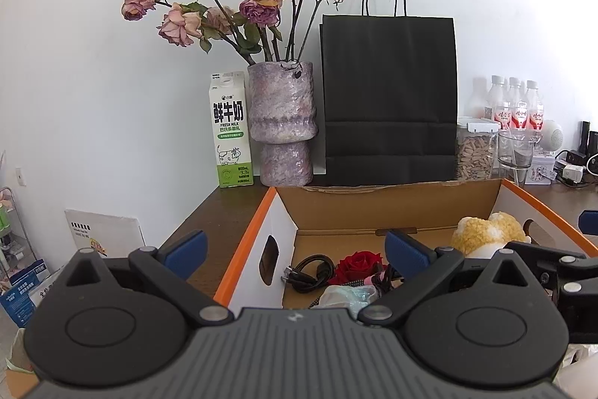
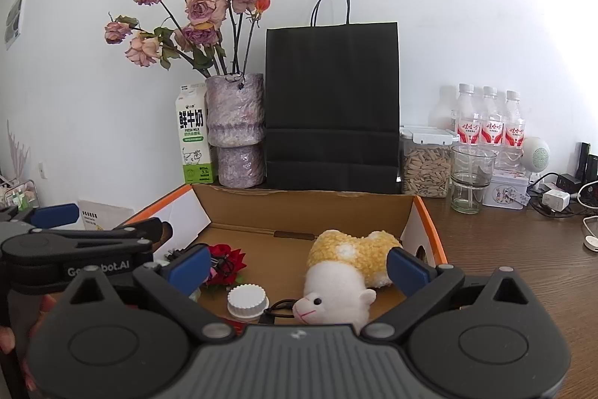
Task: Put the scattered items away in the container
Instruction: 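Open both grippers to drop the two cables into the box, then withdraw both grippers from the box toward the table items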
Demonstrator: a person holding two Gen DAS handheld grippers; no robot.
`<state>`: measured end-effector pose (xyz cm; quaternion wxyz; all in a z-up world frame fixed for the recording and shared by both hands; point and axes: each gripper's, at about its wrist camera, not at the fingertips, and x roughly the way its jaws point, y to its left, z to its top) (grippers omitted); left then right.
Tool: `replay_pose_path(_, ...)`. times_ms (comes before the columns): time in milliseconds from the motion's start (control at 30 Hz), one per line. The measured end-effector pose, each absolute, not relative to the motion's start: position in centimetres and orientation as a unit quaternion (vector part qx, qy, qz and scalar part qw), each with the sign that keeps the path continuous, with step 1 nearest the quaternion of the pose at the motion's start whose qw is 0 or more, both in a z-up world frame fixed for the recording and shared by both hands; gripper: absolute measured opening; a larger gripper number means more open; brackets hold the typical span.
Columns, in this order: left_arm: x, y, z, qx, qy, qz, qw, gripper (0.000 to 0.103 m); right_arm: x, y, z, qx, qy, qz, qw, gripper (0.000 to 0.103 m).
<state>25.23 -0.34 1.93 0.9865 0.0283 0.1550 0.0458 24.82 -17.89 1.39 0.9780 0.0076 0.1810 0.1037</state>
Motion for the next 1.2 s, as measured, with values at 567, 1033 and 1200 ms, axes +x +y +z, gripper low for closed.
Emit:
replay_pose_path(567,25.21,-1.11,1.66,0.042,0.165,0.043,0.984,0.103,24.98,-17.81,1.08,0.007,0.191,0.1,0.977,0.101)
replay_pose_path(1033,25.09,-1.13,1.42,0.042,0.167,0.044,0.984,0.103,24.66,-17.47,1.08,0.0,0.189,0.104,0.976,0.101)
replay_pose_path(1200,25.07,-1.09,1.42,0.041,0.168,0.044,0.984,0.103,24.68,-17.41,1.06,-0.002,0.191,0.104,0.976,0.101)
